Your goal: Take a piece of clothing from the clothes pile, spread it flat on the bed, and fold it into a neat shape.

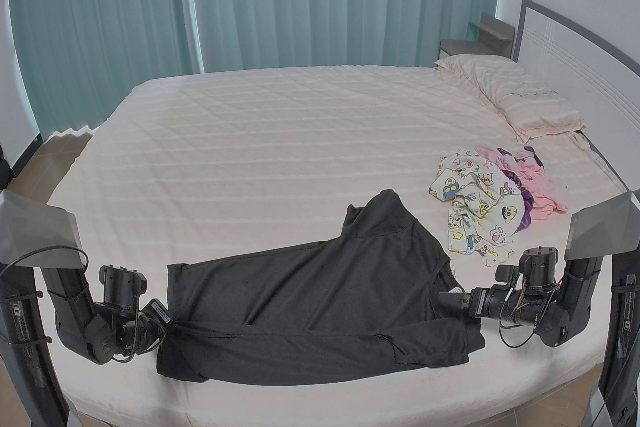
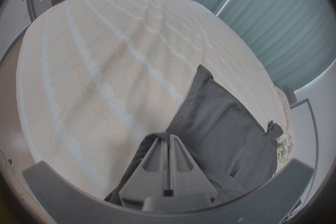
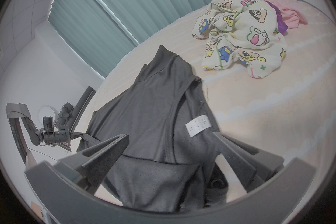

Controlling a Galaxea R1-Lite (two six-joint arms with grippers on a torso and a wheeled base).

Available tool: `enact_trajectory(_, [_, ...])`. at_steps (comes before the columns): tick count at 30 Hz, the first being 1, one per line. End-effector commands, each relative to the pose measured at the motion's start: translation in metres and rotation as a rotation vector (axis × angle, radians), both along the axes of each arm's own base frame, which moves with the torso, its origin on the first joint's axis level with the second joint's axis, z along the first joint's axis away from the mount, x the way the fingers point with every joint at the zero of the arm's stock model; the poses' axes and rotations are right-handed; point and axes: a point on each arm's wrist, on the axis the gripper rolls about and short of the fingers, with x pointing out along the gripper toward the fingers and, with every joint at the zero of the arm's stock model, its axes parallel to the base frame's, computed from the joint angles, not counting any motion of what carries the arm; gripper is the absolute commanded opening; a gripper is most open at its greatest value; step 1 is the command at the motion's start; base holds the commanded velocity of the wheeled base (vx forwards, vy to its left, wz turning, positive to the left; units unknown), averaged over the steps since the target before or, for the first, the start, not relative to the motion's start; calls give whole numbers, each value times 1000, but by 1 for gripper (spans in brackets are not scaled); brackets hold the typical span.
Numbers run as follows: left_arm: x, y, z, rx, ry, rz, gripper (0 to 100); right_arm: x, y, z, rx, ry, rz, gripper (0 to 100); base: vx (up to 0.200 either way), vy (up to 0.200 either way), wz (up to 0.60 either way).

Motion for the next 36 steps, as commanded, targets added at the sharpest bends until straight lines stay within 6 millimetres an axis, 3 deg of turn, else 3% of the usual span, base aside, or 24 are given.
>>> enact_trajectory(1, [-1, -1, 0, 0, 2, -3, 0, -1, -6, -10, -11, 29, -10, 100, 0, 0, 0])
enact_trajectory(15, [-1, -1, 0, 0, 2, -3, 0, -18, -9, -12, -62, 52, 19, 100, 0, 0, 0])
enact_trajectory(16, [-1, -1, 0, 0, 2, -3, 0, -20, -10, -11, -63, 54, 19, 0, 0, 0, 0])
enact_trajectory(36, [-1, -1, 0, 0, 2, -3, 0, -21, -20, -6, -95, -13, -6, 0, 0, 0, 0])
